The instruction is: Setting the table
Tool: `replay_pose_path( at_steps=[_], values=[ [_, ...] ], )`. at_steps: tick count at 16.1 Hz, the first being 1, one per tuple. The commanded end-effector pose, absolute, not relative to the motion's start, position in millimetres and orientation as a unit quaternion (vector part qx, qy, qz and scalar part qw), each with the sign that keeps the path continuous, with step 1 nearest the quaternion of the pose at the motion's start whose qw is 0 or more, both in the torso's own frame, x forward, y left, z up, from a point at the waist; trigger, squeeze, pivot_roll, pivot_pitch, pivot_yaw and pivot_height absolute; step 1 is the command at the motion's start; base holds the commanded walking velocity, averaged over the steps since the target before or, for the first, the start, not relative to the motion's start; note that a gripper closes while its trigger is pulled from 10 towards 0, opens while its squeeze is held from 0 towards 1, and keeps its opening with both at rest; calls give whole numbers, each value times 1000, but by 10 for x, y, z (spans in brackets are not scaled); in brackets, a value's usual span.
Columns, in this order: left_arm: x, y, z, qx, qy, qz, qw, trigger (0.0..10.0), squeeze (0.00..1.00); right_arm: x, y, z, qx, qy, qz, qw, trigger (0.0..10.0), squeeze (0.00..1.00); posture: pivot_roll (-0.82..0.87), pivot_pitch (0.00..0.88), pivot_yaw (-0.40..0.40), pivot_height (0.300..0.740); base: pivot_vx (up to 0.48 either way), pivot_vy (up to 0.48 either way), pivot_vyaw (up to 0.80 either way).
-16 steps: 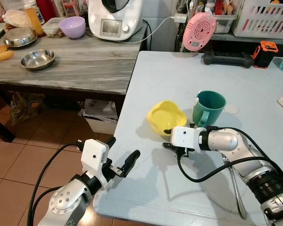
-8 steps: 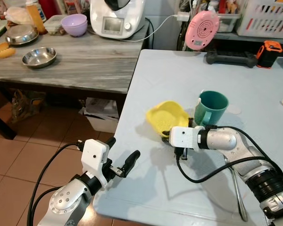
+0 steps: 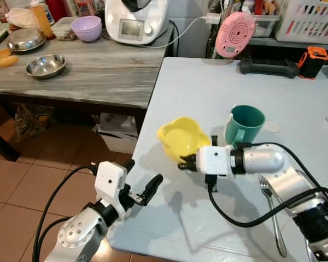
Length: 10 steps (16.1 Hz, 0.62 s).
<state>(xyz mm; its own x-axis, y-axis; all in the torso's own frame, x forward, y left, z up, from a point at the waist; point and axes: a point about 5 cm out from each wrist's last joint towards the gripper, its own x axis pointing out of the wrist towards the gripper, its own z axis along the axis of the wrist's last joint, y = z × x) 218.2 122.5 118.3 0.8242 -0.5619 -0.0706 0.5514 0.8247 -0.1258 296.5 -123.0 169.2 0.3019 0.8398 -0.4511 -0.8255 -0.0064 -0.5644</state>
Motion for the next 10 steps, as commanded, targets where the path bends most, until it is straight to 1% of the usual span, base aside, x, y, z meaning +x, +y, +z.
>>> replay_pose_path(
  at_steps=[1,2,3,5,6,7,9,10],
  values=[
    [2191,1245,1137,-56,62,-288,954,10000,0,2902,-1210,1710,-389,-16,602,697,0,0,-122,103,52,740,0,0,0],
    [2213,1260,1104,-54,64,-283,955,10000,0,2867,-1197,1665,-383,-12,602,700,824,0,-121,103,49,740,0,0,0],
    [2225,1273,1090,-52,64,-276,958,10000,0,2845,-1180,1626,-378,-11,597,707,10000,0,-121,103,49,740,0,0,0],
    [2251,1311,1076,-44,57,-255,964,10000,0,2811,-1143,1559,-362,-15,584,727,10000,0,-120,99,47,740,0,0,0],
    [2272,1343,1062,-40,55,-239,969,10000,0,2806,-1115,1539,-354,-25,568,742,10000,0,-119,96,46,740,0,0,0],
    [2303,1387,1045,-36,53,-218,974,10000,0,2810,-1071,1533,-338,-39,543,768,10000,0,-119,93,46,740,0,0,0],
    [2347,1432,1049,-39,47,-192,979,10000,0,2786,-1018,1532,-324,-54,522,787,10000,0,-119,93,46,740,0,0,0],
    [2378,1460,1053,-43,42,-176,983,10000,0,2782,-986,1532,-316,-64,502,803,10000,0,-128,85,49,740,0,0,0]
  ],
)
